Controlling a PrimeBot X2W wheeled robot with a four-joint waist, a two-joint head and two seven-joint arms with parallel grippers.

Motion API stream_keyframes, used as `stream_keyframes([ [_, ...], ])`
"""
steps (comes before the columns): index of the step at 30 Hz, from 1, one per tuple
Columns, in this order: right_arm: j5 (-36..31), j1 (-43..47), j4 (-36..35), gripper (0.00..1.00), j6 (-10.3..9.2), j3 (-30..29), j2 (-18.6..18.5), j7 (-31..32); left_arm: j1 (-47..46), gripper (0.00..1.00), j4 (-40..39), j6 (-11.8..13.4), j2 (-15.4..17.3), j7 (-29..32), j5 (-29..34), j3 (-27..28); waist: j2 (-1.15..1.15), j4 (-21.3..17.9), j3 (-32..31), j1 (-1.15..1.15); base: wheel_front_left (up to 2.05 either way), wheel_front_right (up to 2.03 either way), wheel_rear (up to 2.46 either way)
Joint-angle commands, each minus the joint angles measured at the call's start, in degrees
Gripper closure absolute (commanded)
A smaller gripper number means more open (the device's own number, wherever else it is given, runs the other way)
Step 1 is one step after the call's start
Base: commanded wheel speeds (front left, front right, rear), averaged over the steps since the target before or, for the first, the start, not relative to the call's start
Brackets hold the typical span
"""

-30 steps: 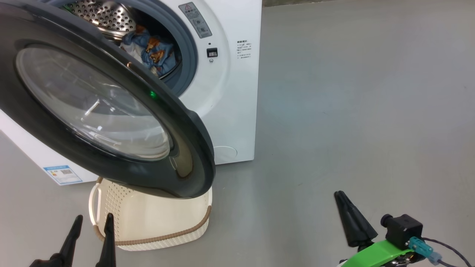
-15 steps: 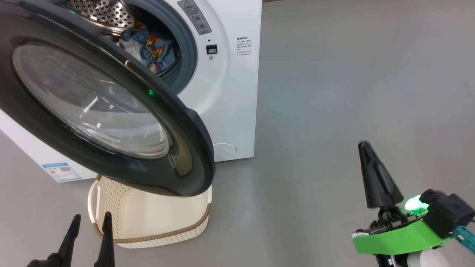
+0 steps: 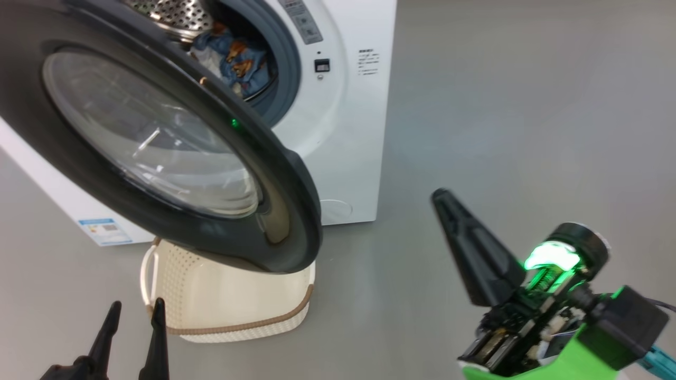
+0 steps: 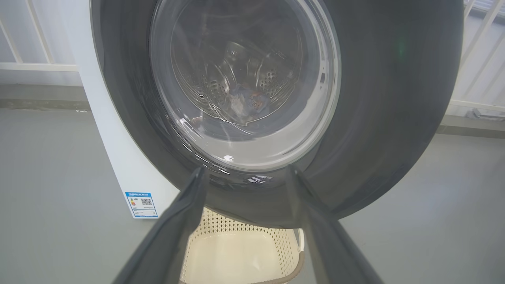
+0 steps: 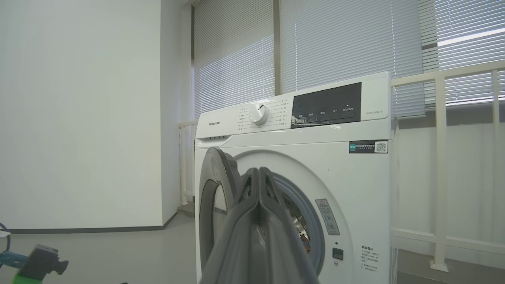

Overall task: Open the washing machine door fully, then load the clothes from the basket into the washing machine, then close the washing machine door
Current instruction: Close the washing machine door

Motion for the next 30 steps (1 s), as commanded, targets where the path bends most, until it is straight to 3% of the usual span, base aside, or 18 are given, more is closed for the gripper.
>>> stream_keyframes([
  [1,0.60,-1.81,-1.43,1.00,0.09,1.92,-0.26,-0.26,-2.30,0.00,-1.38,0.23,0.44,-0.37,-0.51,1.69,0.00,0.82,0.41,0.00,0.00,0.00,0.00],
  [8,4.01,-4.36,2.24,1.00,0.09,11.38,-4.32,-0.26,-2.78,0.00,-1.98,0.17,0.44,-0.37,-1.27,0.78,0.00,3.94,1.63,0.00,0.00,0.00,0.00],
  [17,5.54,-7.53,9.10,1.00,0.09,18.05,-6.27,-0.26,-4.80,0.00,-2.31,0.13,0.43,-0.37,-2.61,-2.75,0.00,8.54,4.86,0.00,0.00,0.00,0.00],
  [30,5.07,-11.82,18.02,1.00,0.09,15.46,-7.08,-0.26,-9.73,0.00,-3.33,0.81,0.43,-0.37,-5.25,-7.93,0.00,13.81,13.11,0.00,0.00,0.00,0.00],
])
